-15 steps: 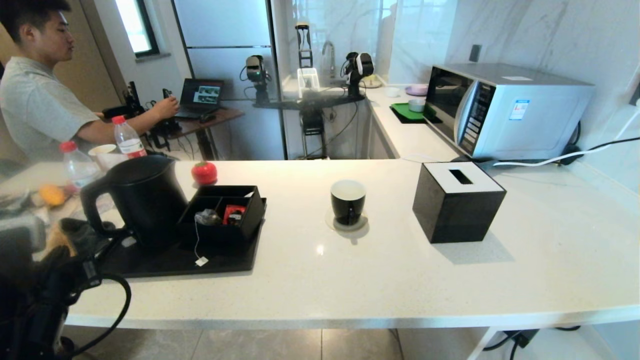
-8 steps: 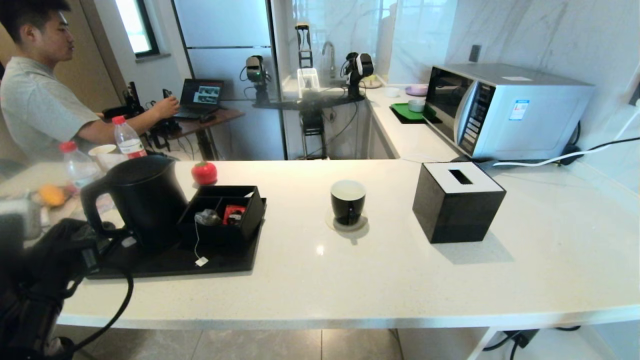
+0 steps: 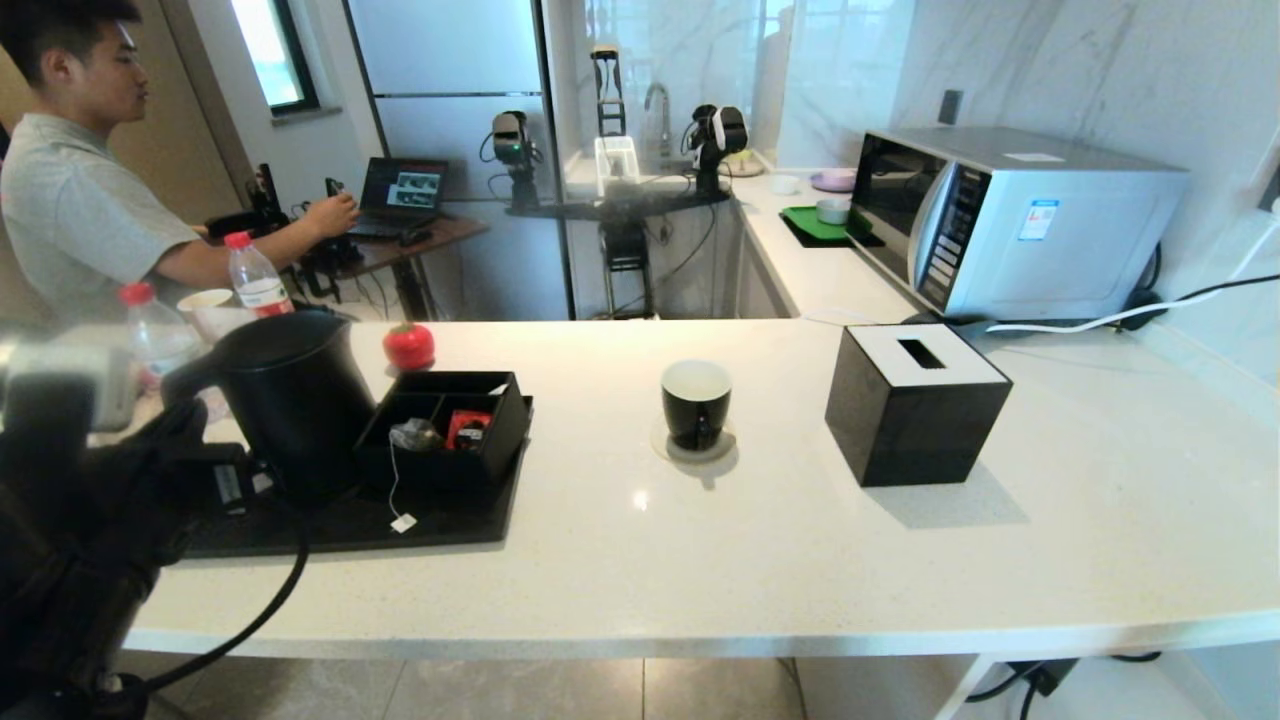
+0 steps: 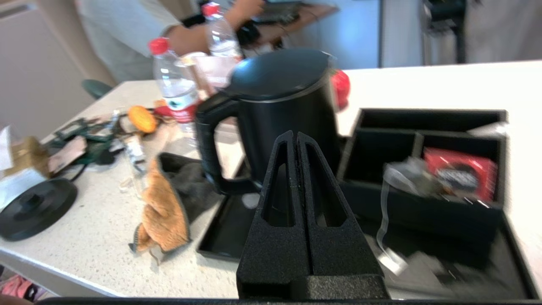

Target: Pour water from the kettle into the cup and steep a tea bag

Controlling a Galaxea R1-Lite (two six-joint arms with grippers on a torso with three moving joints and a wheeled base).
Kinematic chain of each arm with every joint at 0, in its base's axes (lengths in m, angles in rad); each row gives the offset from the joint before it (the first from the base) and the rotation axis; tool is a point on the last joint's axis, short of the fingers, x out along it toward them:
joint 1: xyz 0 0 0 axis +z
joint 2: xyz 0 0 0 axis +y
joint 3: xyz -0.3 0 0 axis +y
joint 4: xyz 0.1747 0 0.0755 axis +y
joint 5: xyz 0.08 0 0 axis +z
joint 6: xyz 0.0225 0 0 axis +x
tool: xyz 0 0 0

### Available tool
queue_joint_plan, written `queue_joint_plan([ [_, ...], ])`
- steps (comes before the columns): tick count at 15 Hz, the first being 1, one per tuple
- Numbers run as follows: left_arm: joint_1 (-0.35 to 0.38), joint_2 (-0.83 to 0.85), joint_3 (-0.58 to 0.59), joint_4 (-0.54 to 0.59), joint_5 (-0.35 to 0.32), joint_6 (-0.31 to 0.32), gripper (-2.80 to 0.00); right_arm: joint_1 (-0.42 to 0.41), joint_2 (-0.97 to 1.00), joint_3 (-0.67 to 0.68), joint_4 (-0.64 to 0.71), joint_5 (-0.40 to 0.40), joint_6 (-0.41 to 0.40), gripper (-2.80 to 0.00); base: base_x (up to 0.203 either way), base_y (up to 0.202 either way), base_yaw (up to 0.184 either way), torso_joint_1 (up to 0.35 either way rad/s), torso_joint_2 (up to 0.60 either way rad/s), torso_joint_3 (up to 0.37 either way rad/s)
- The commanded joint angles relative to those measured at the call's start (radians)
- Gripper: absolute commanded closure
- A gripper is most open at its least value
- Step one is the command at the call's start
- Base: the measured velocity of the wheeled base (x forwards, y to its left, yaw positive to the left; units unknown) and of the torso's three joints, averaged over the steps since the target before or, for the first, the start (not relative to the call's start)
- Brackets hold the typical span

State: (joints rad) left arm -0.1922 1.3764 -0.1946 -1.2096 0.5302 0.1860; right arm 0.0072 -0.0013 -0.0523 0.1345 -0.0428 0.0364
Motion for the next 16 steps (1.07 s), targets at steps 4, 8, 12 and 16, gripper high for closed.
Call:
queue_joint_plan([
  [4, -0.049, -0.142, -0.152, 0.386, 0.002, -0.02, 0.0, 0.0, 0.001, 0.0, 0.001, 0.0, 0.0, 0.0, 0.0, 0.0, 0.0, 0.0, 0.0, 0.0],
  [8, -0.09, -0.188, -0.364, 0.859, 0.001, -0.109, 0.0, 0.0, 0.001, 0.0, 0.001, 0.0, 0.0, 0.0, 0.0, 0.0, 0.0, 0.0, 0.0, 0.0],
  [12, -0.073, -0.19, -0.561, 1.298, -0.094, -0.15, 0.0, 0.0, 0.001, 0.0, 0.001, 0.0, -0.001, 0.0, 0.0, 0.0, 0.0, 0.0, 0.0, 0.0],
  [16, -0.015, -0.174, -0.608, 1.409, -0.197, -0.164, -2.8, 0.0, 0.001, 0.0, 0.001, 0.0, 0.0, 0.0, 0.0, 0.0, 0.0, 0.0, 0.0, 0.0],
])
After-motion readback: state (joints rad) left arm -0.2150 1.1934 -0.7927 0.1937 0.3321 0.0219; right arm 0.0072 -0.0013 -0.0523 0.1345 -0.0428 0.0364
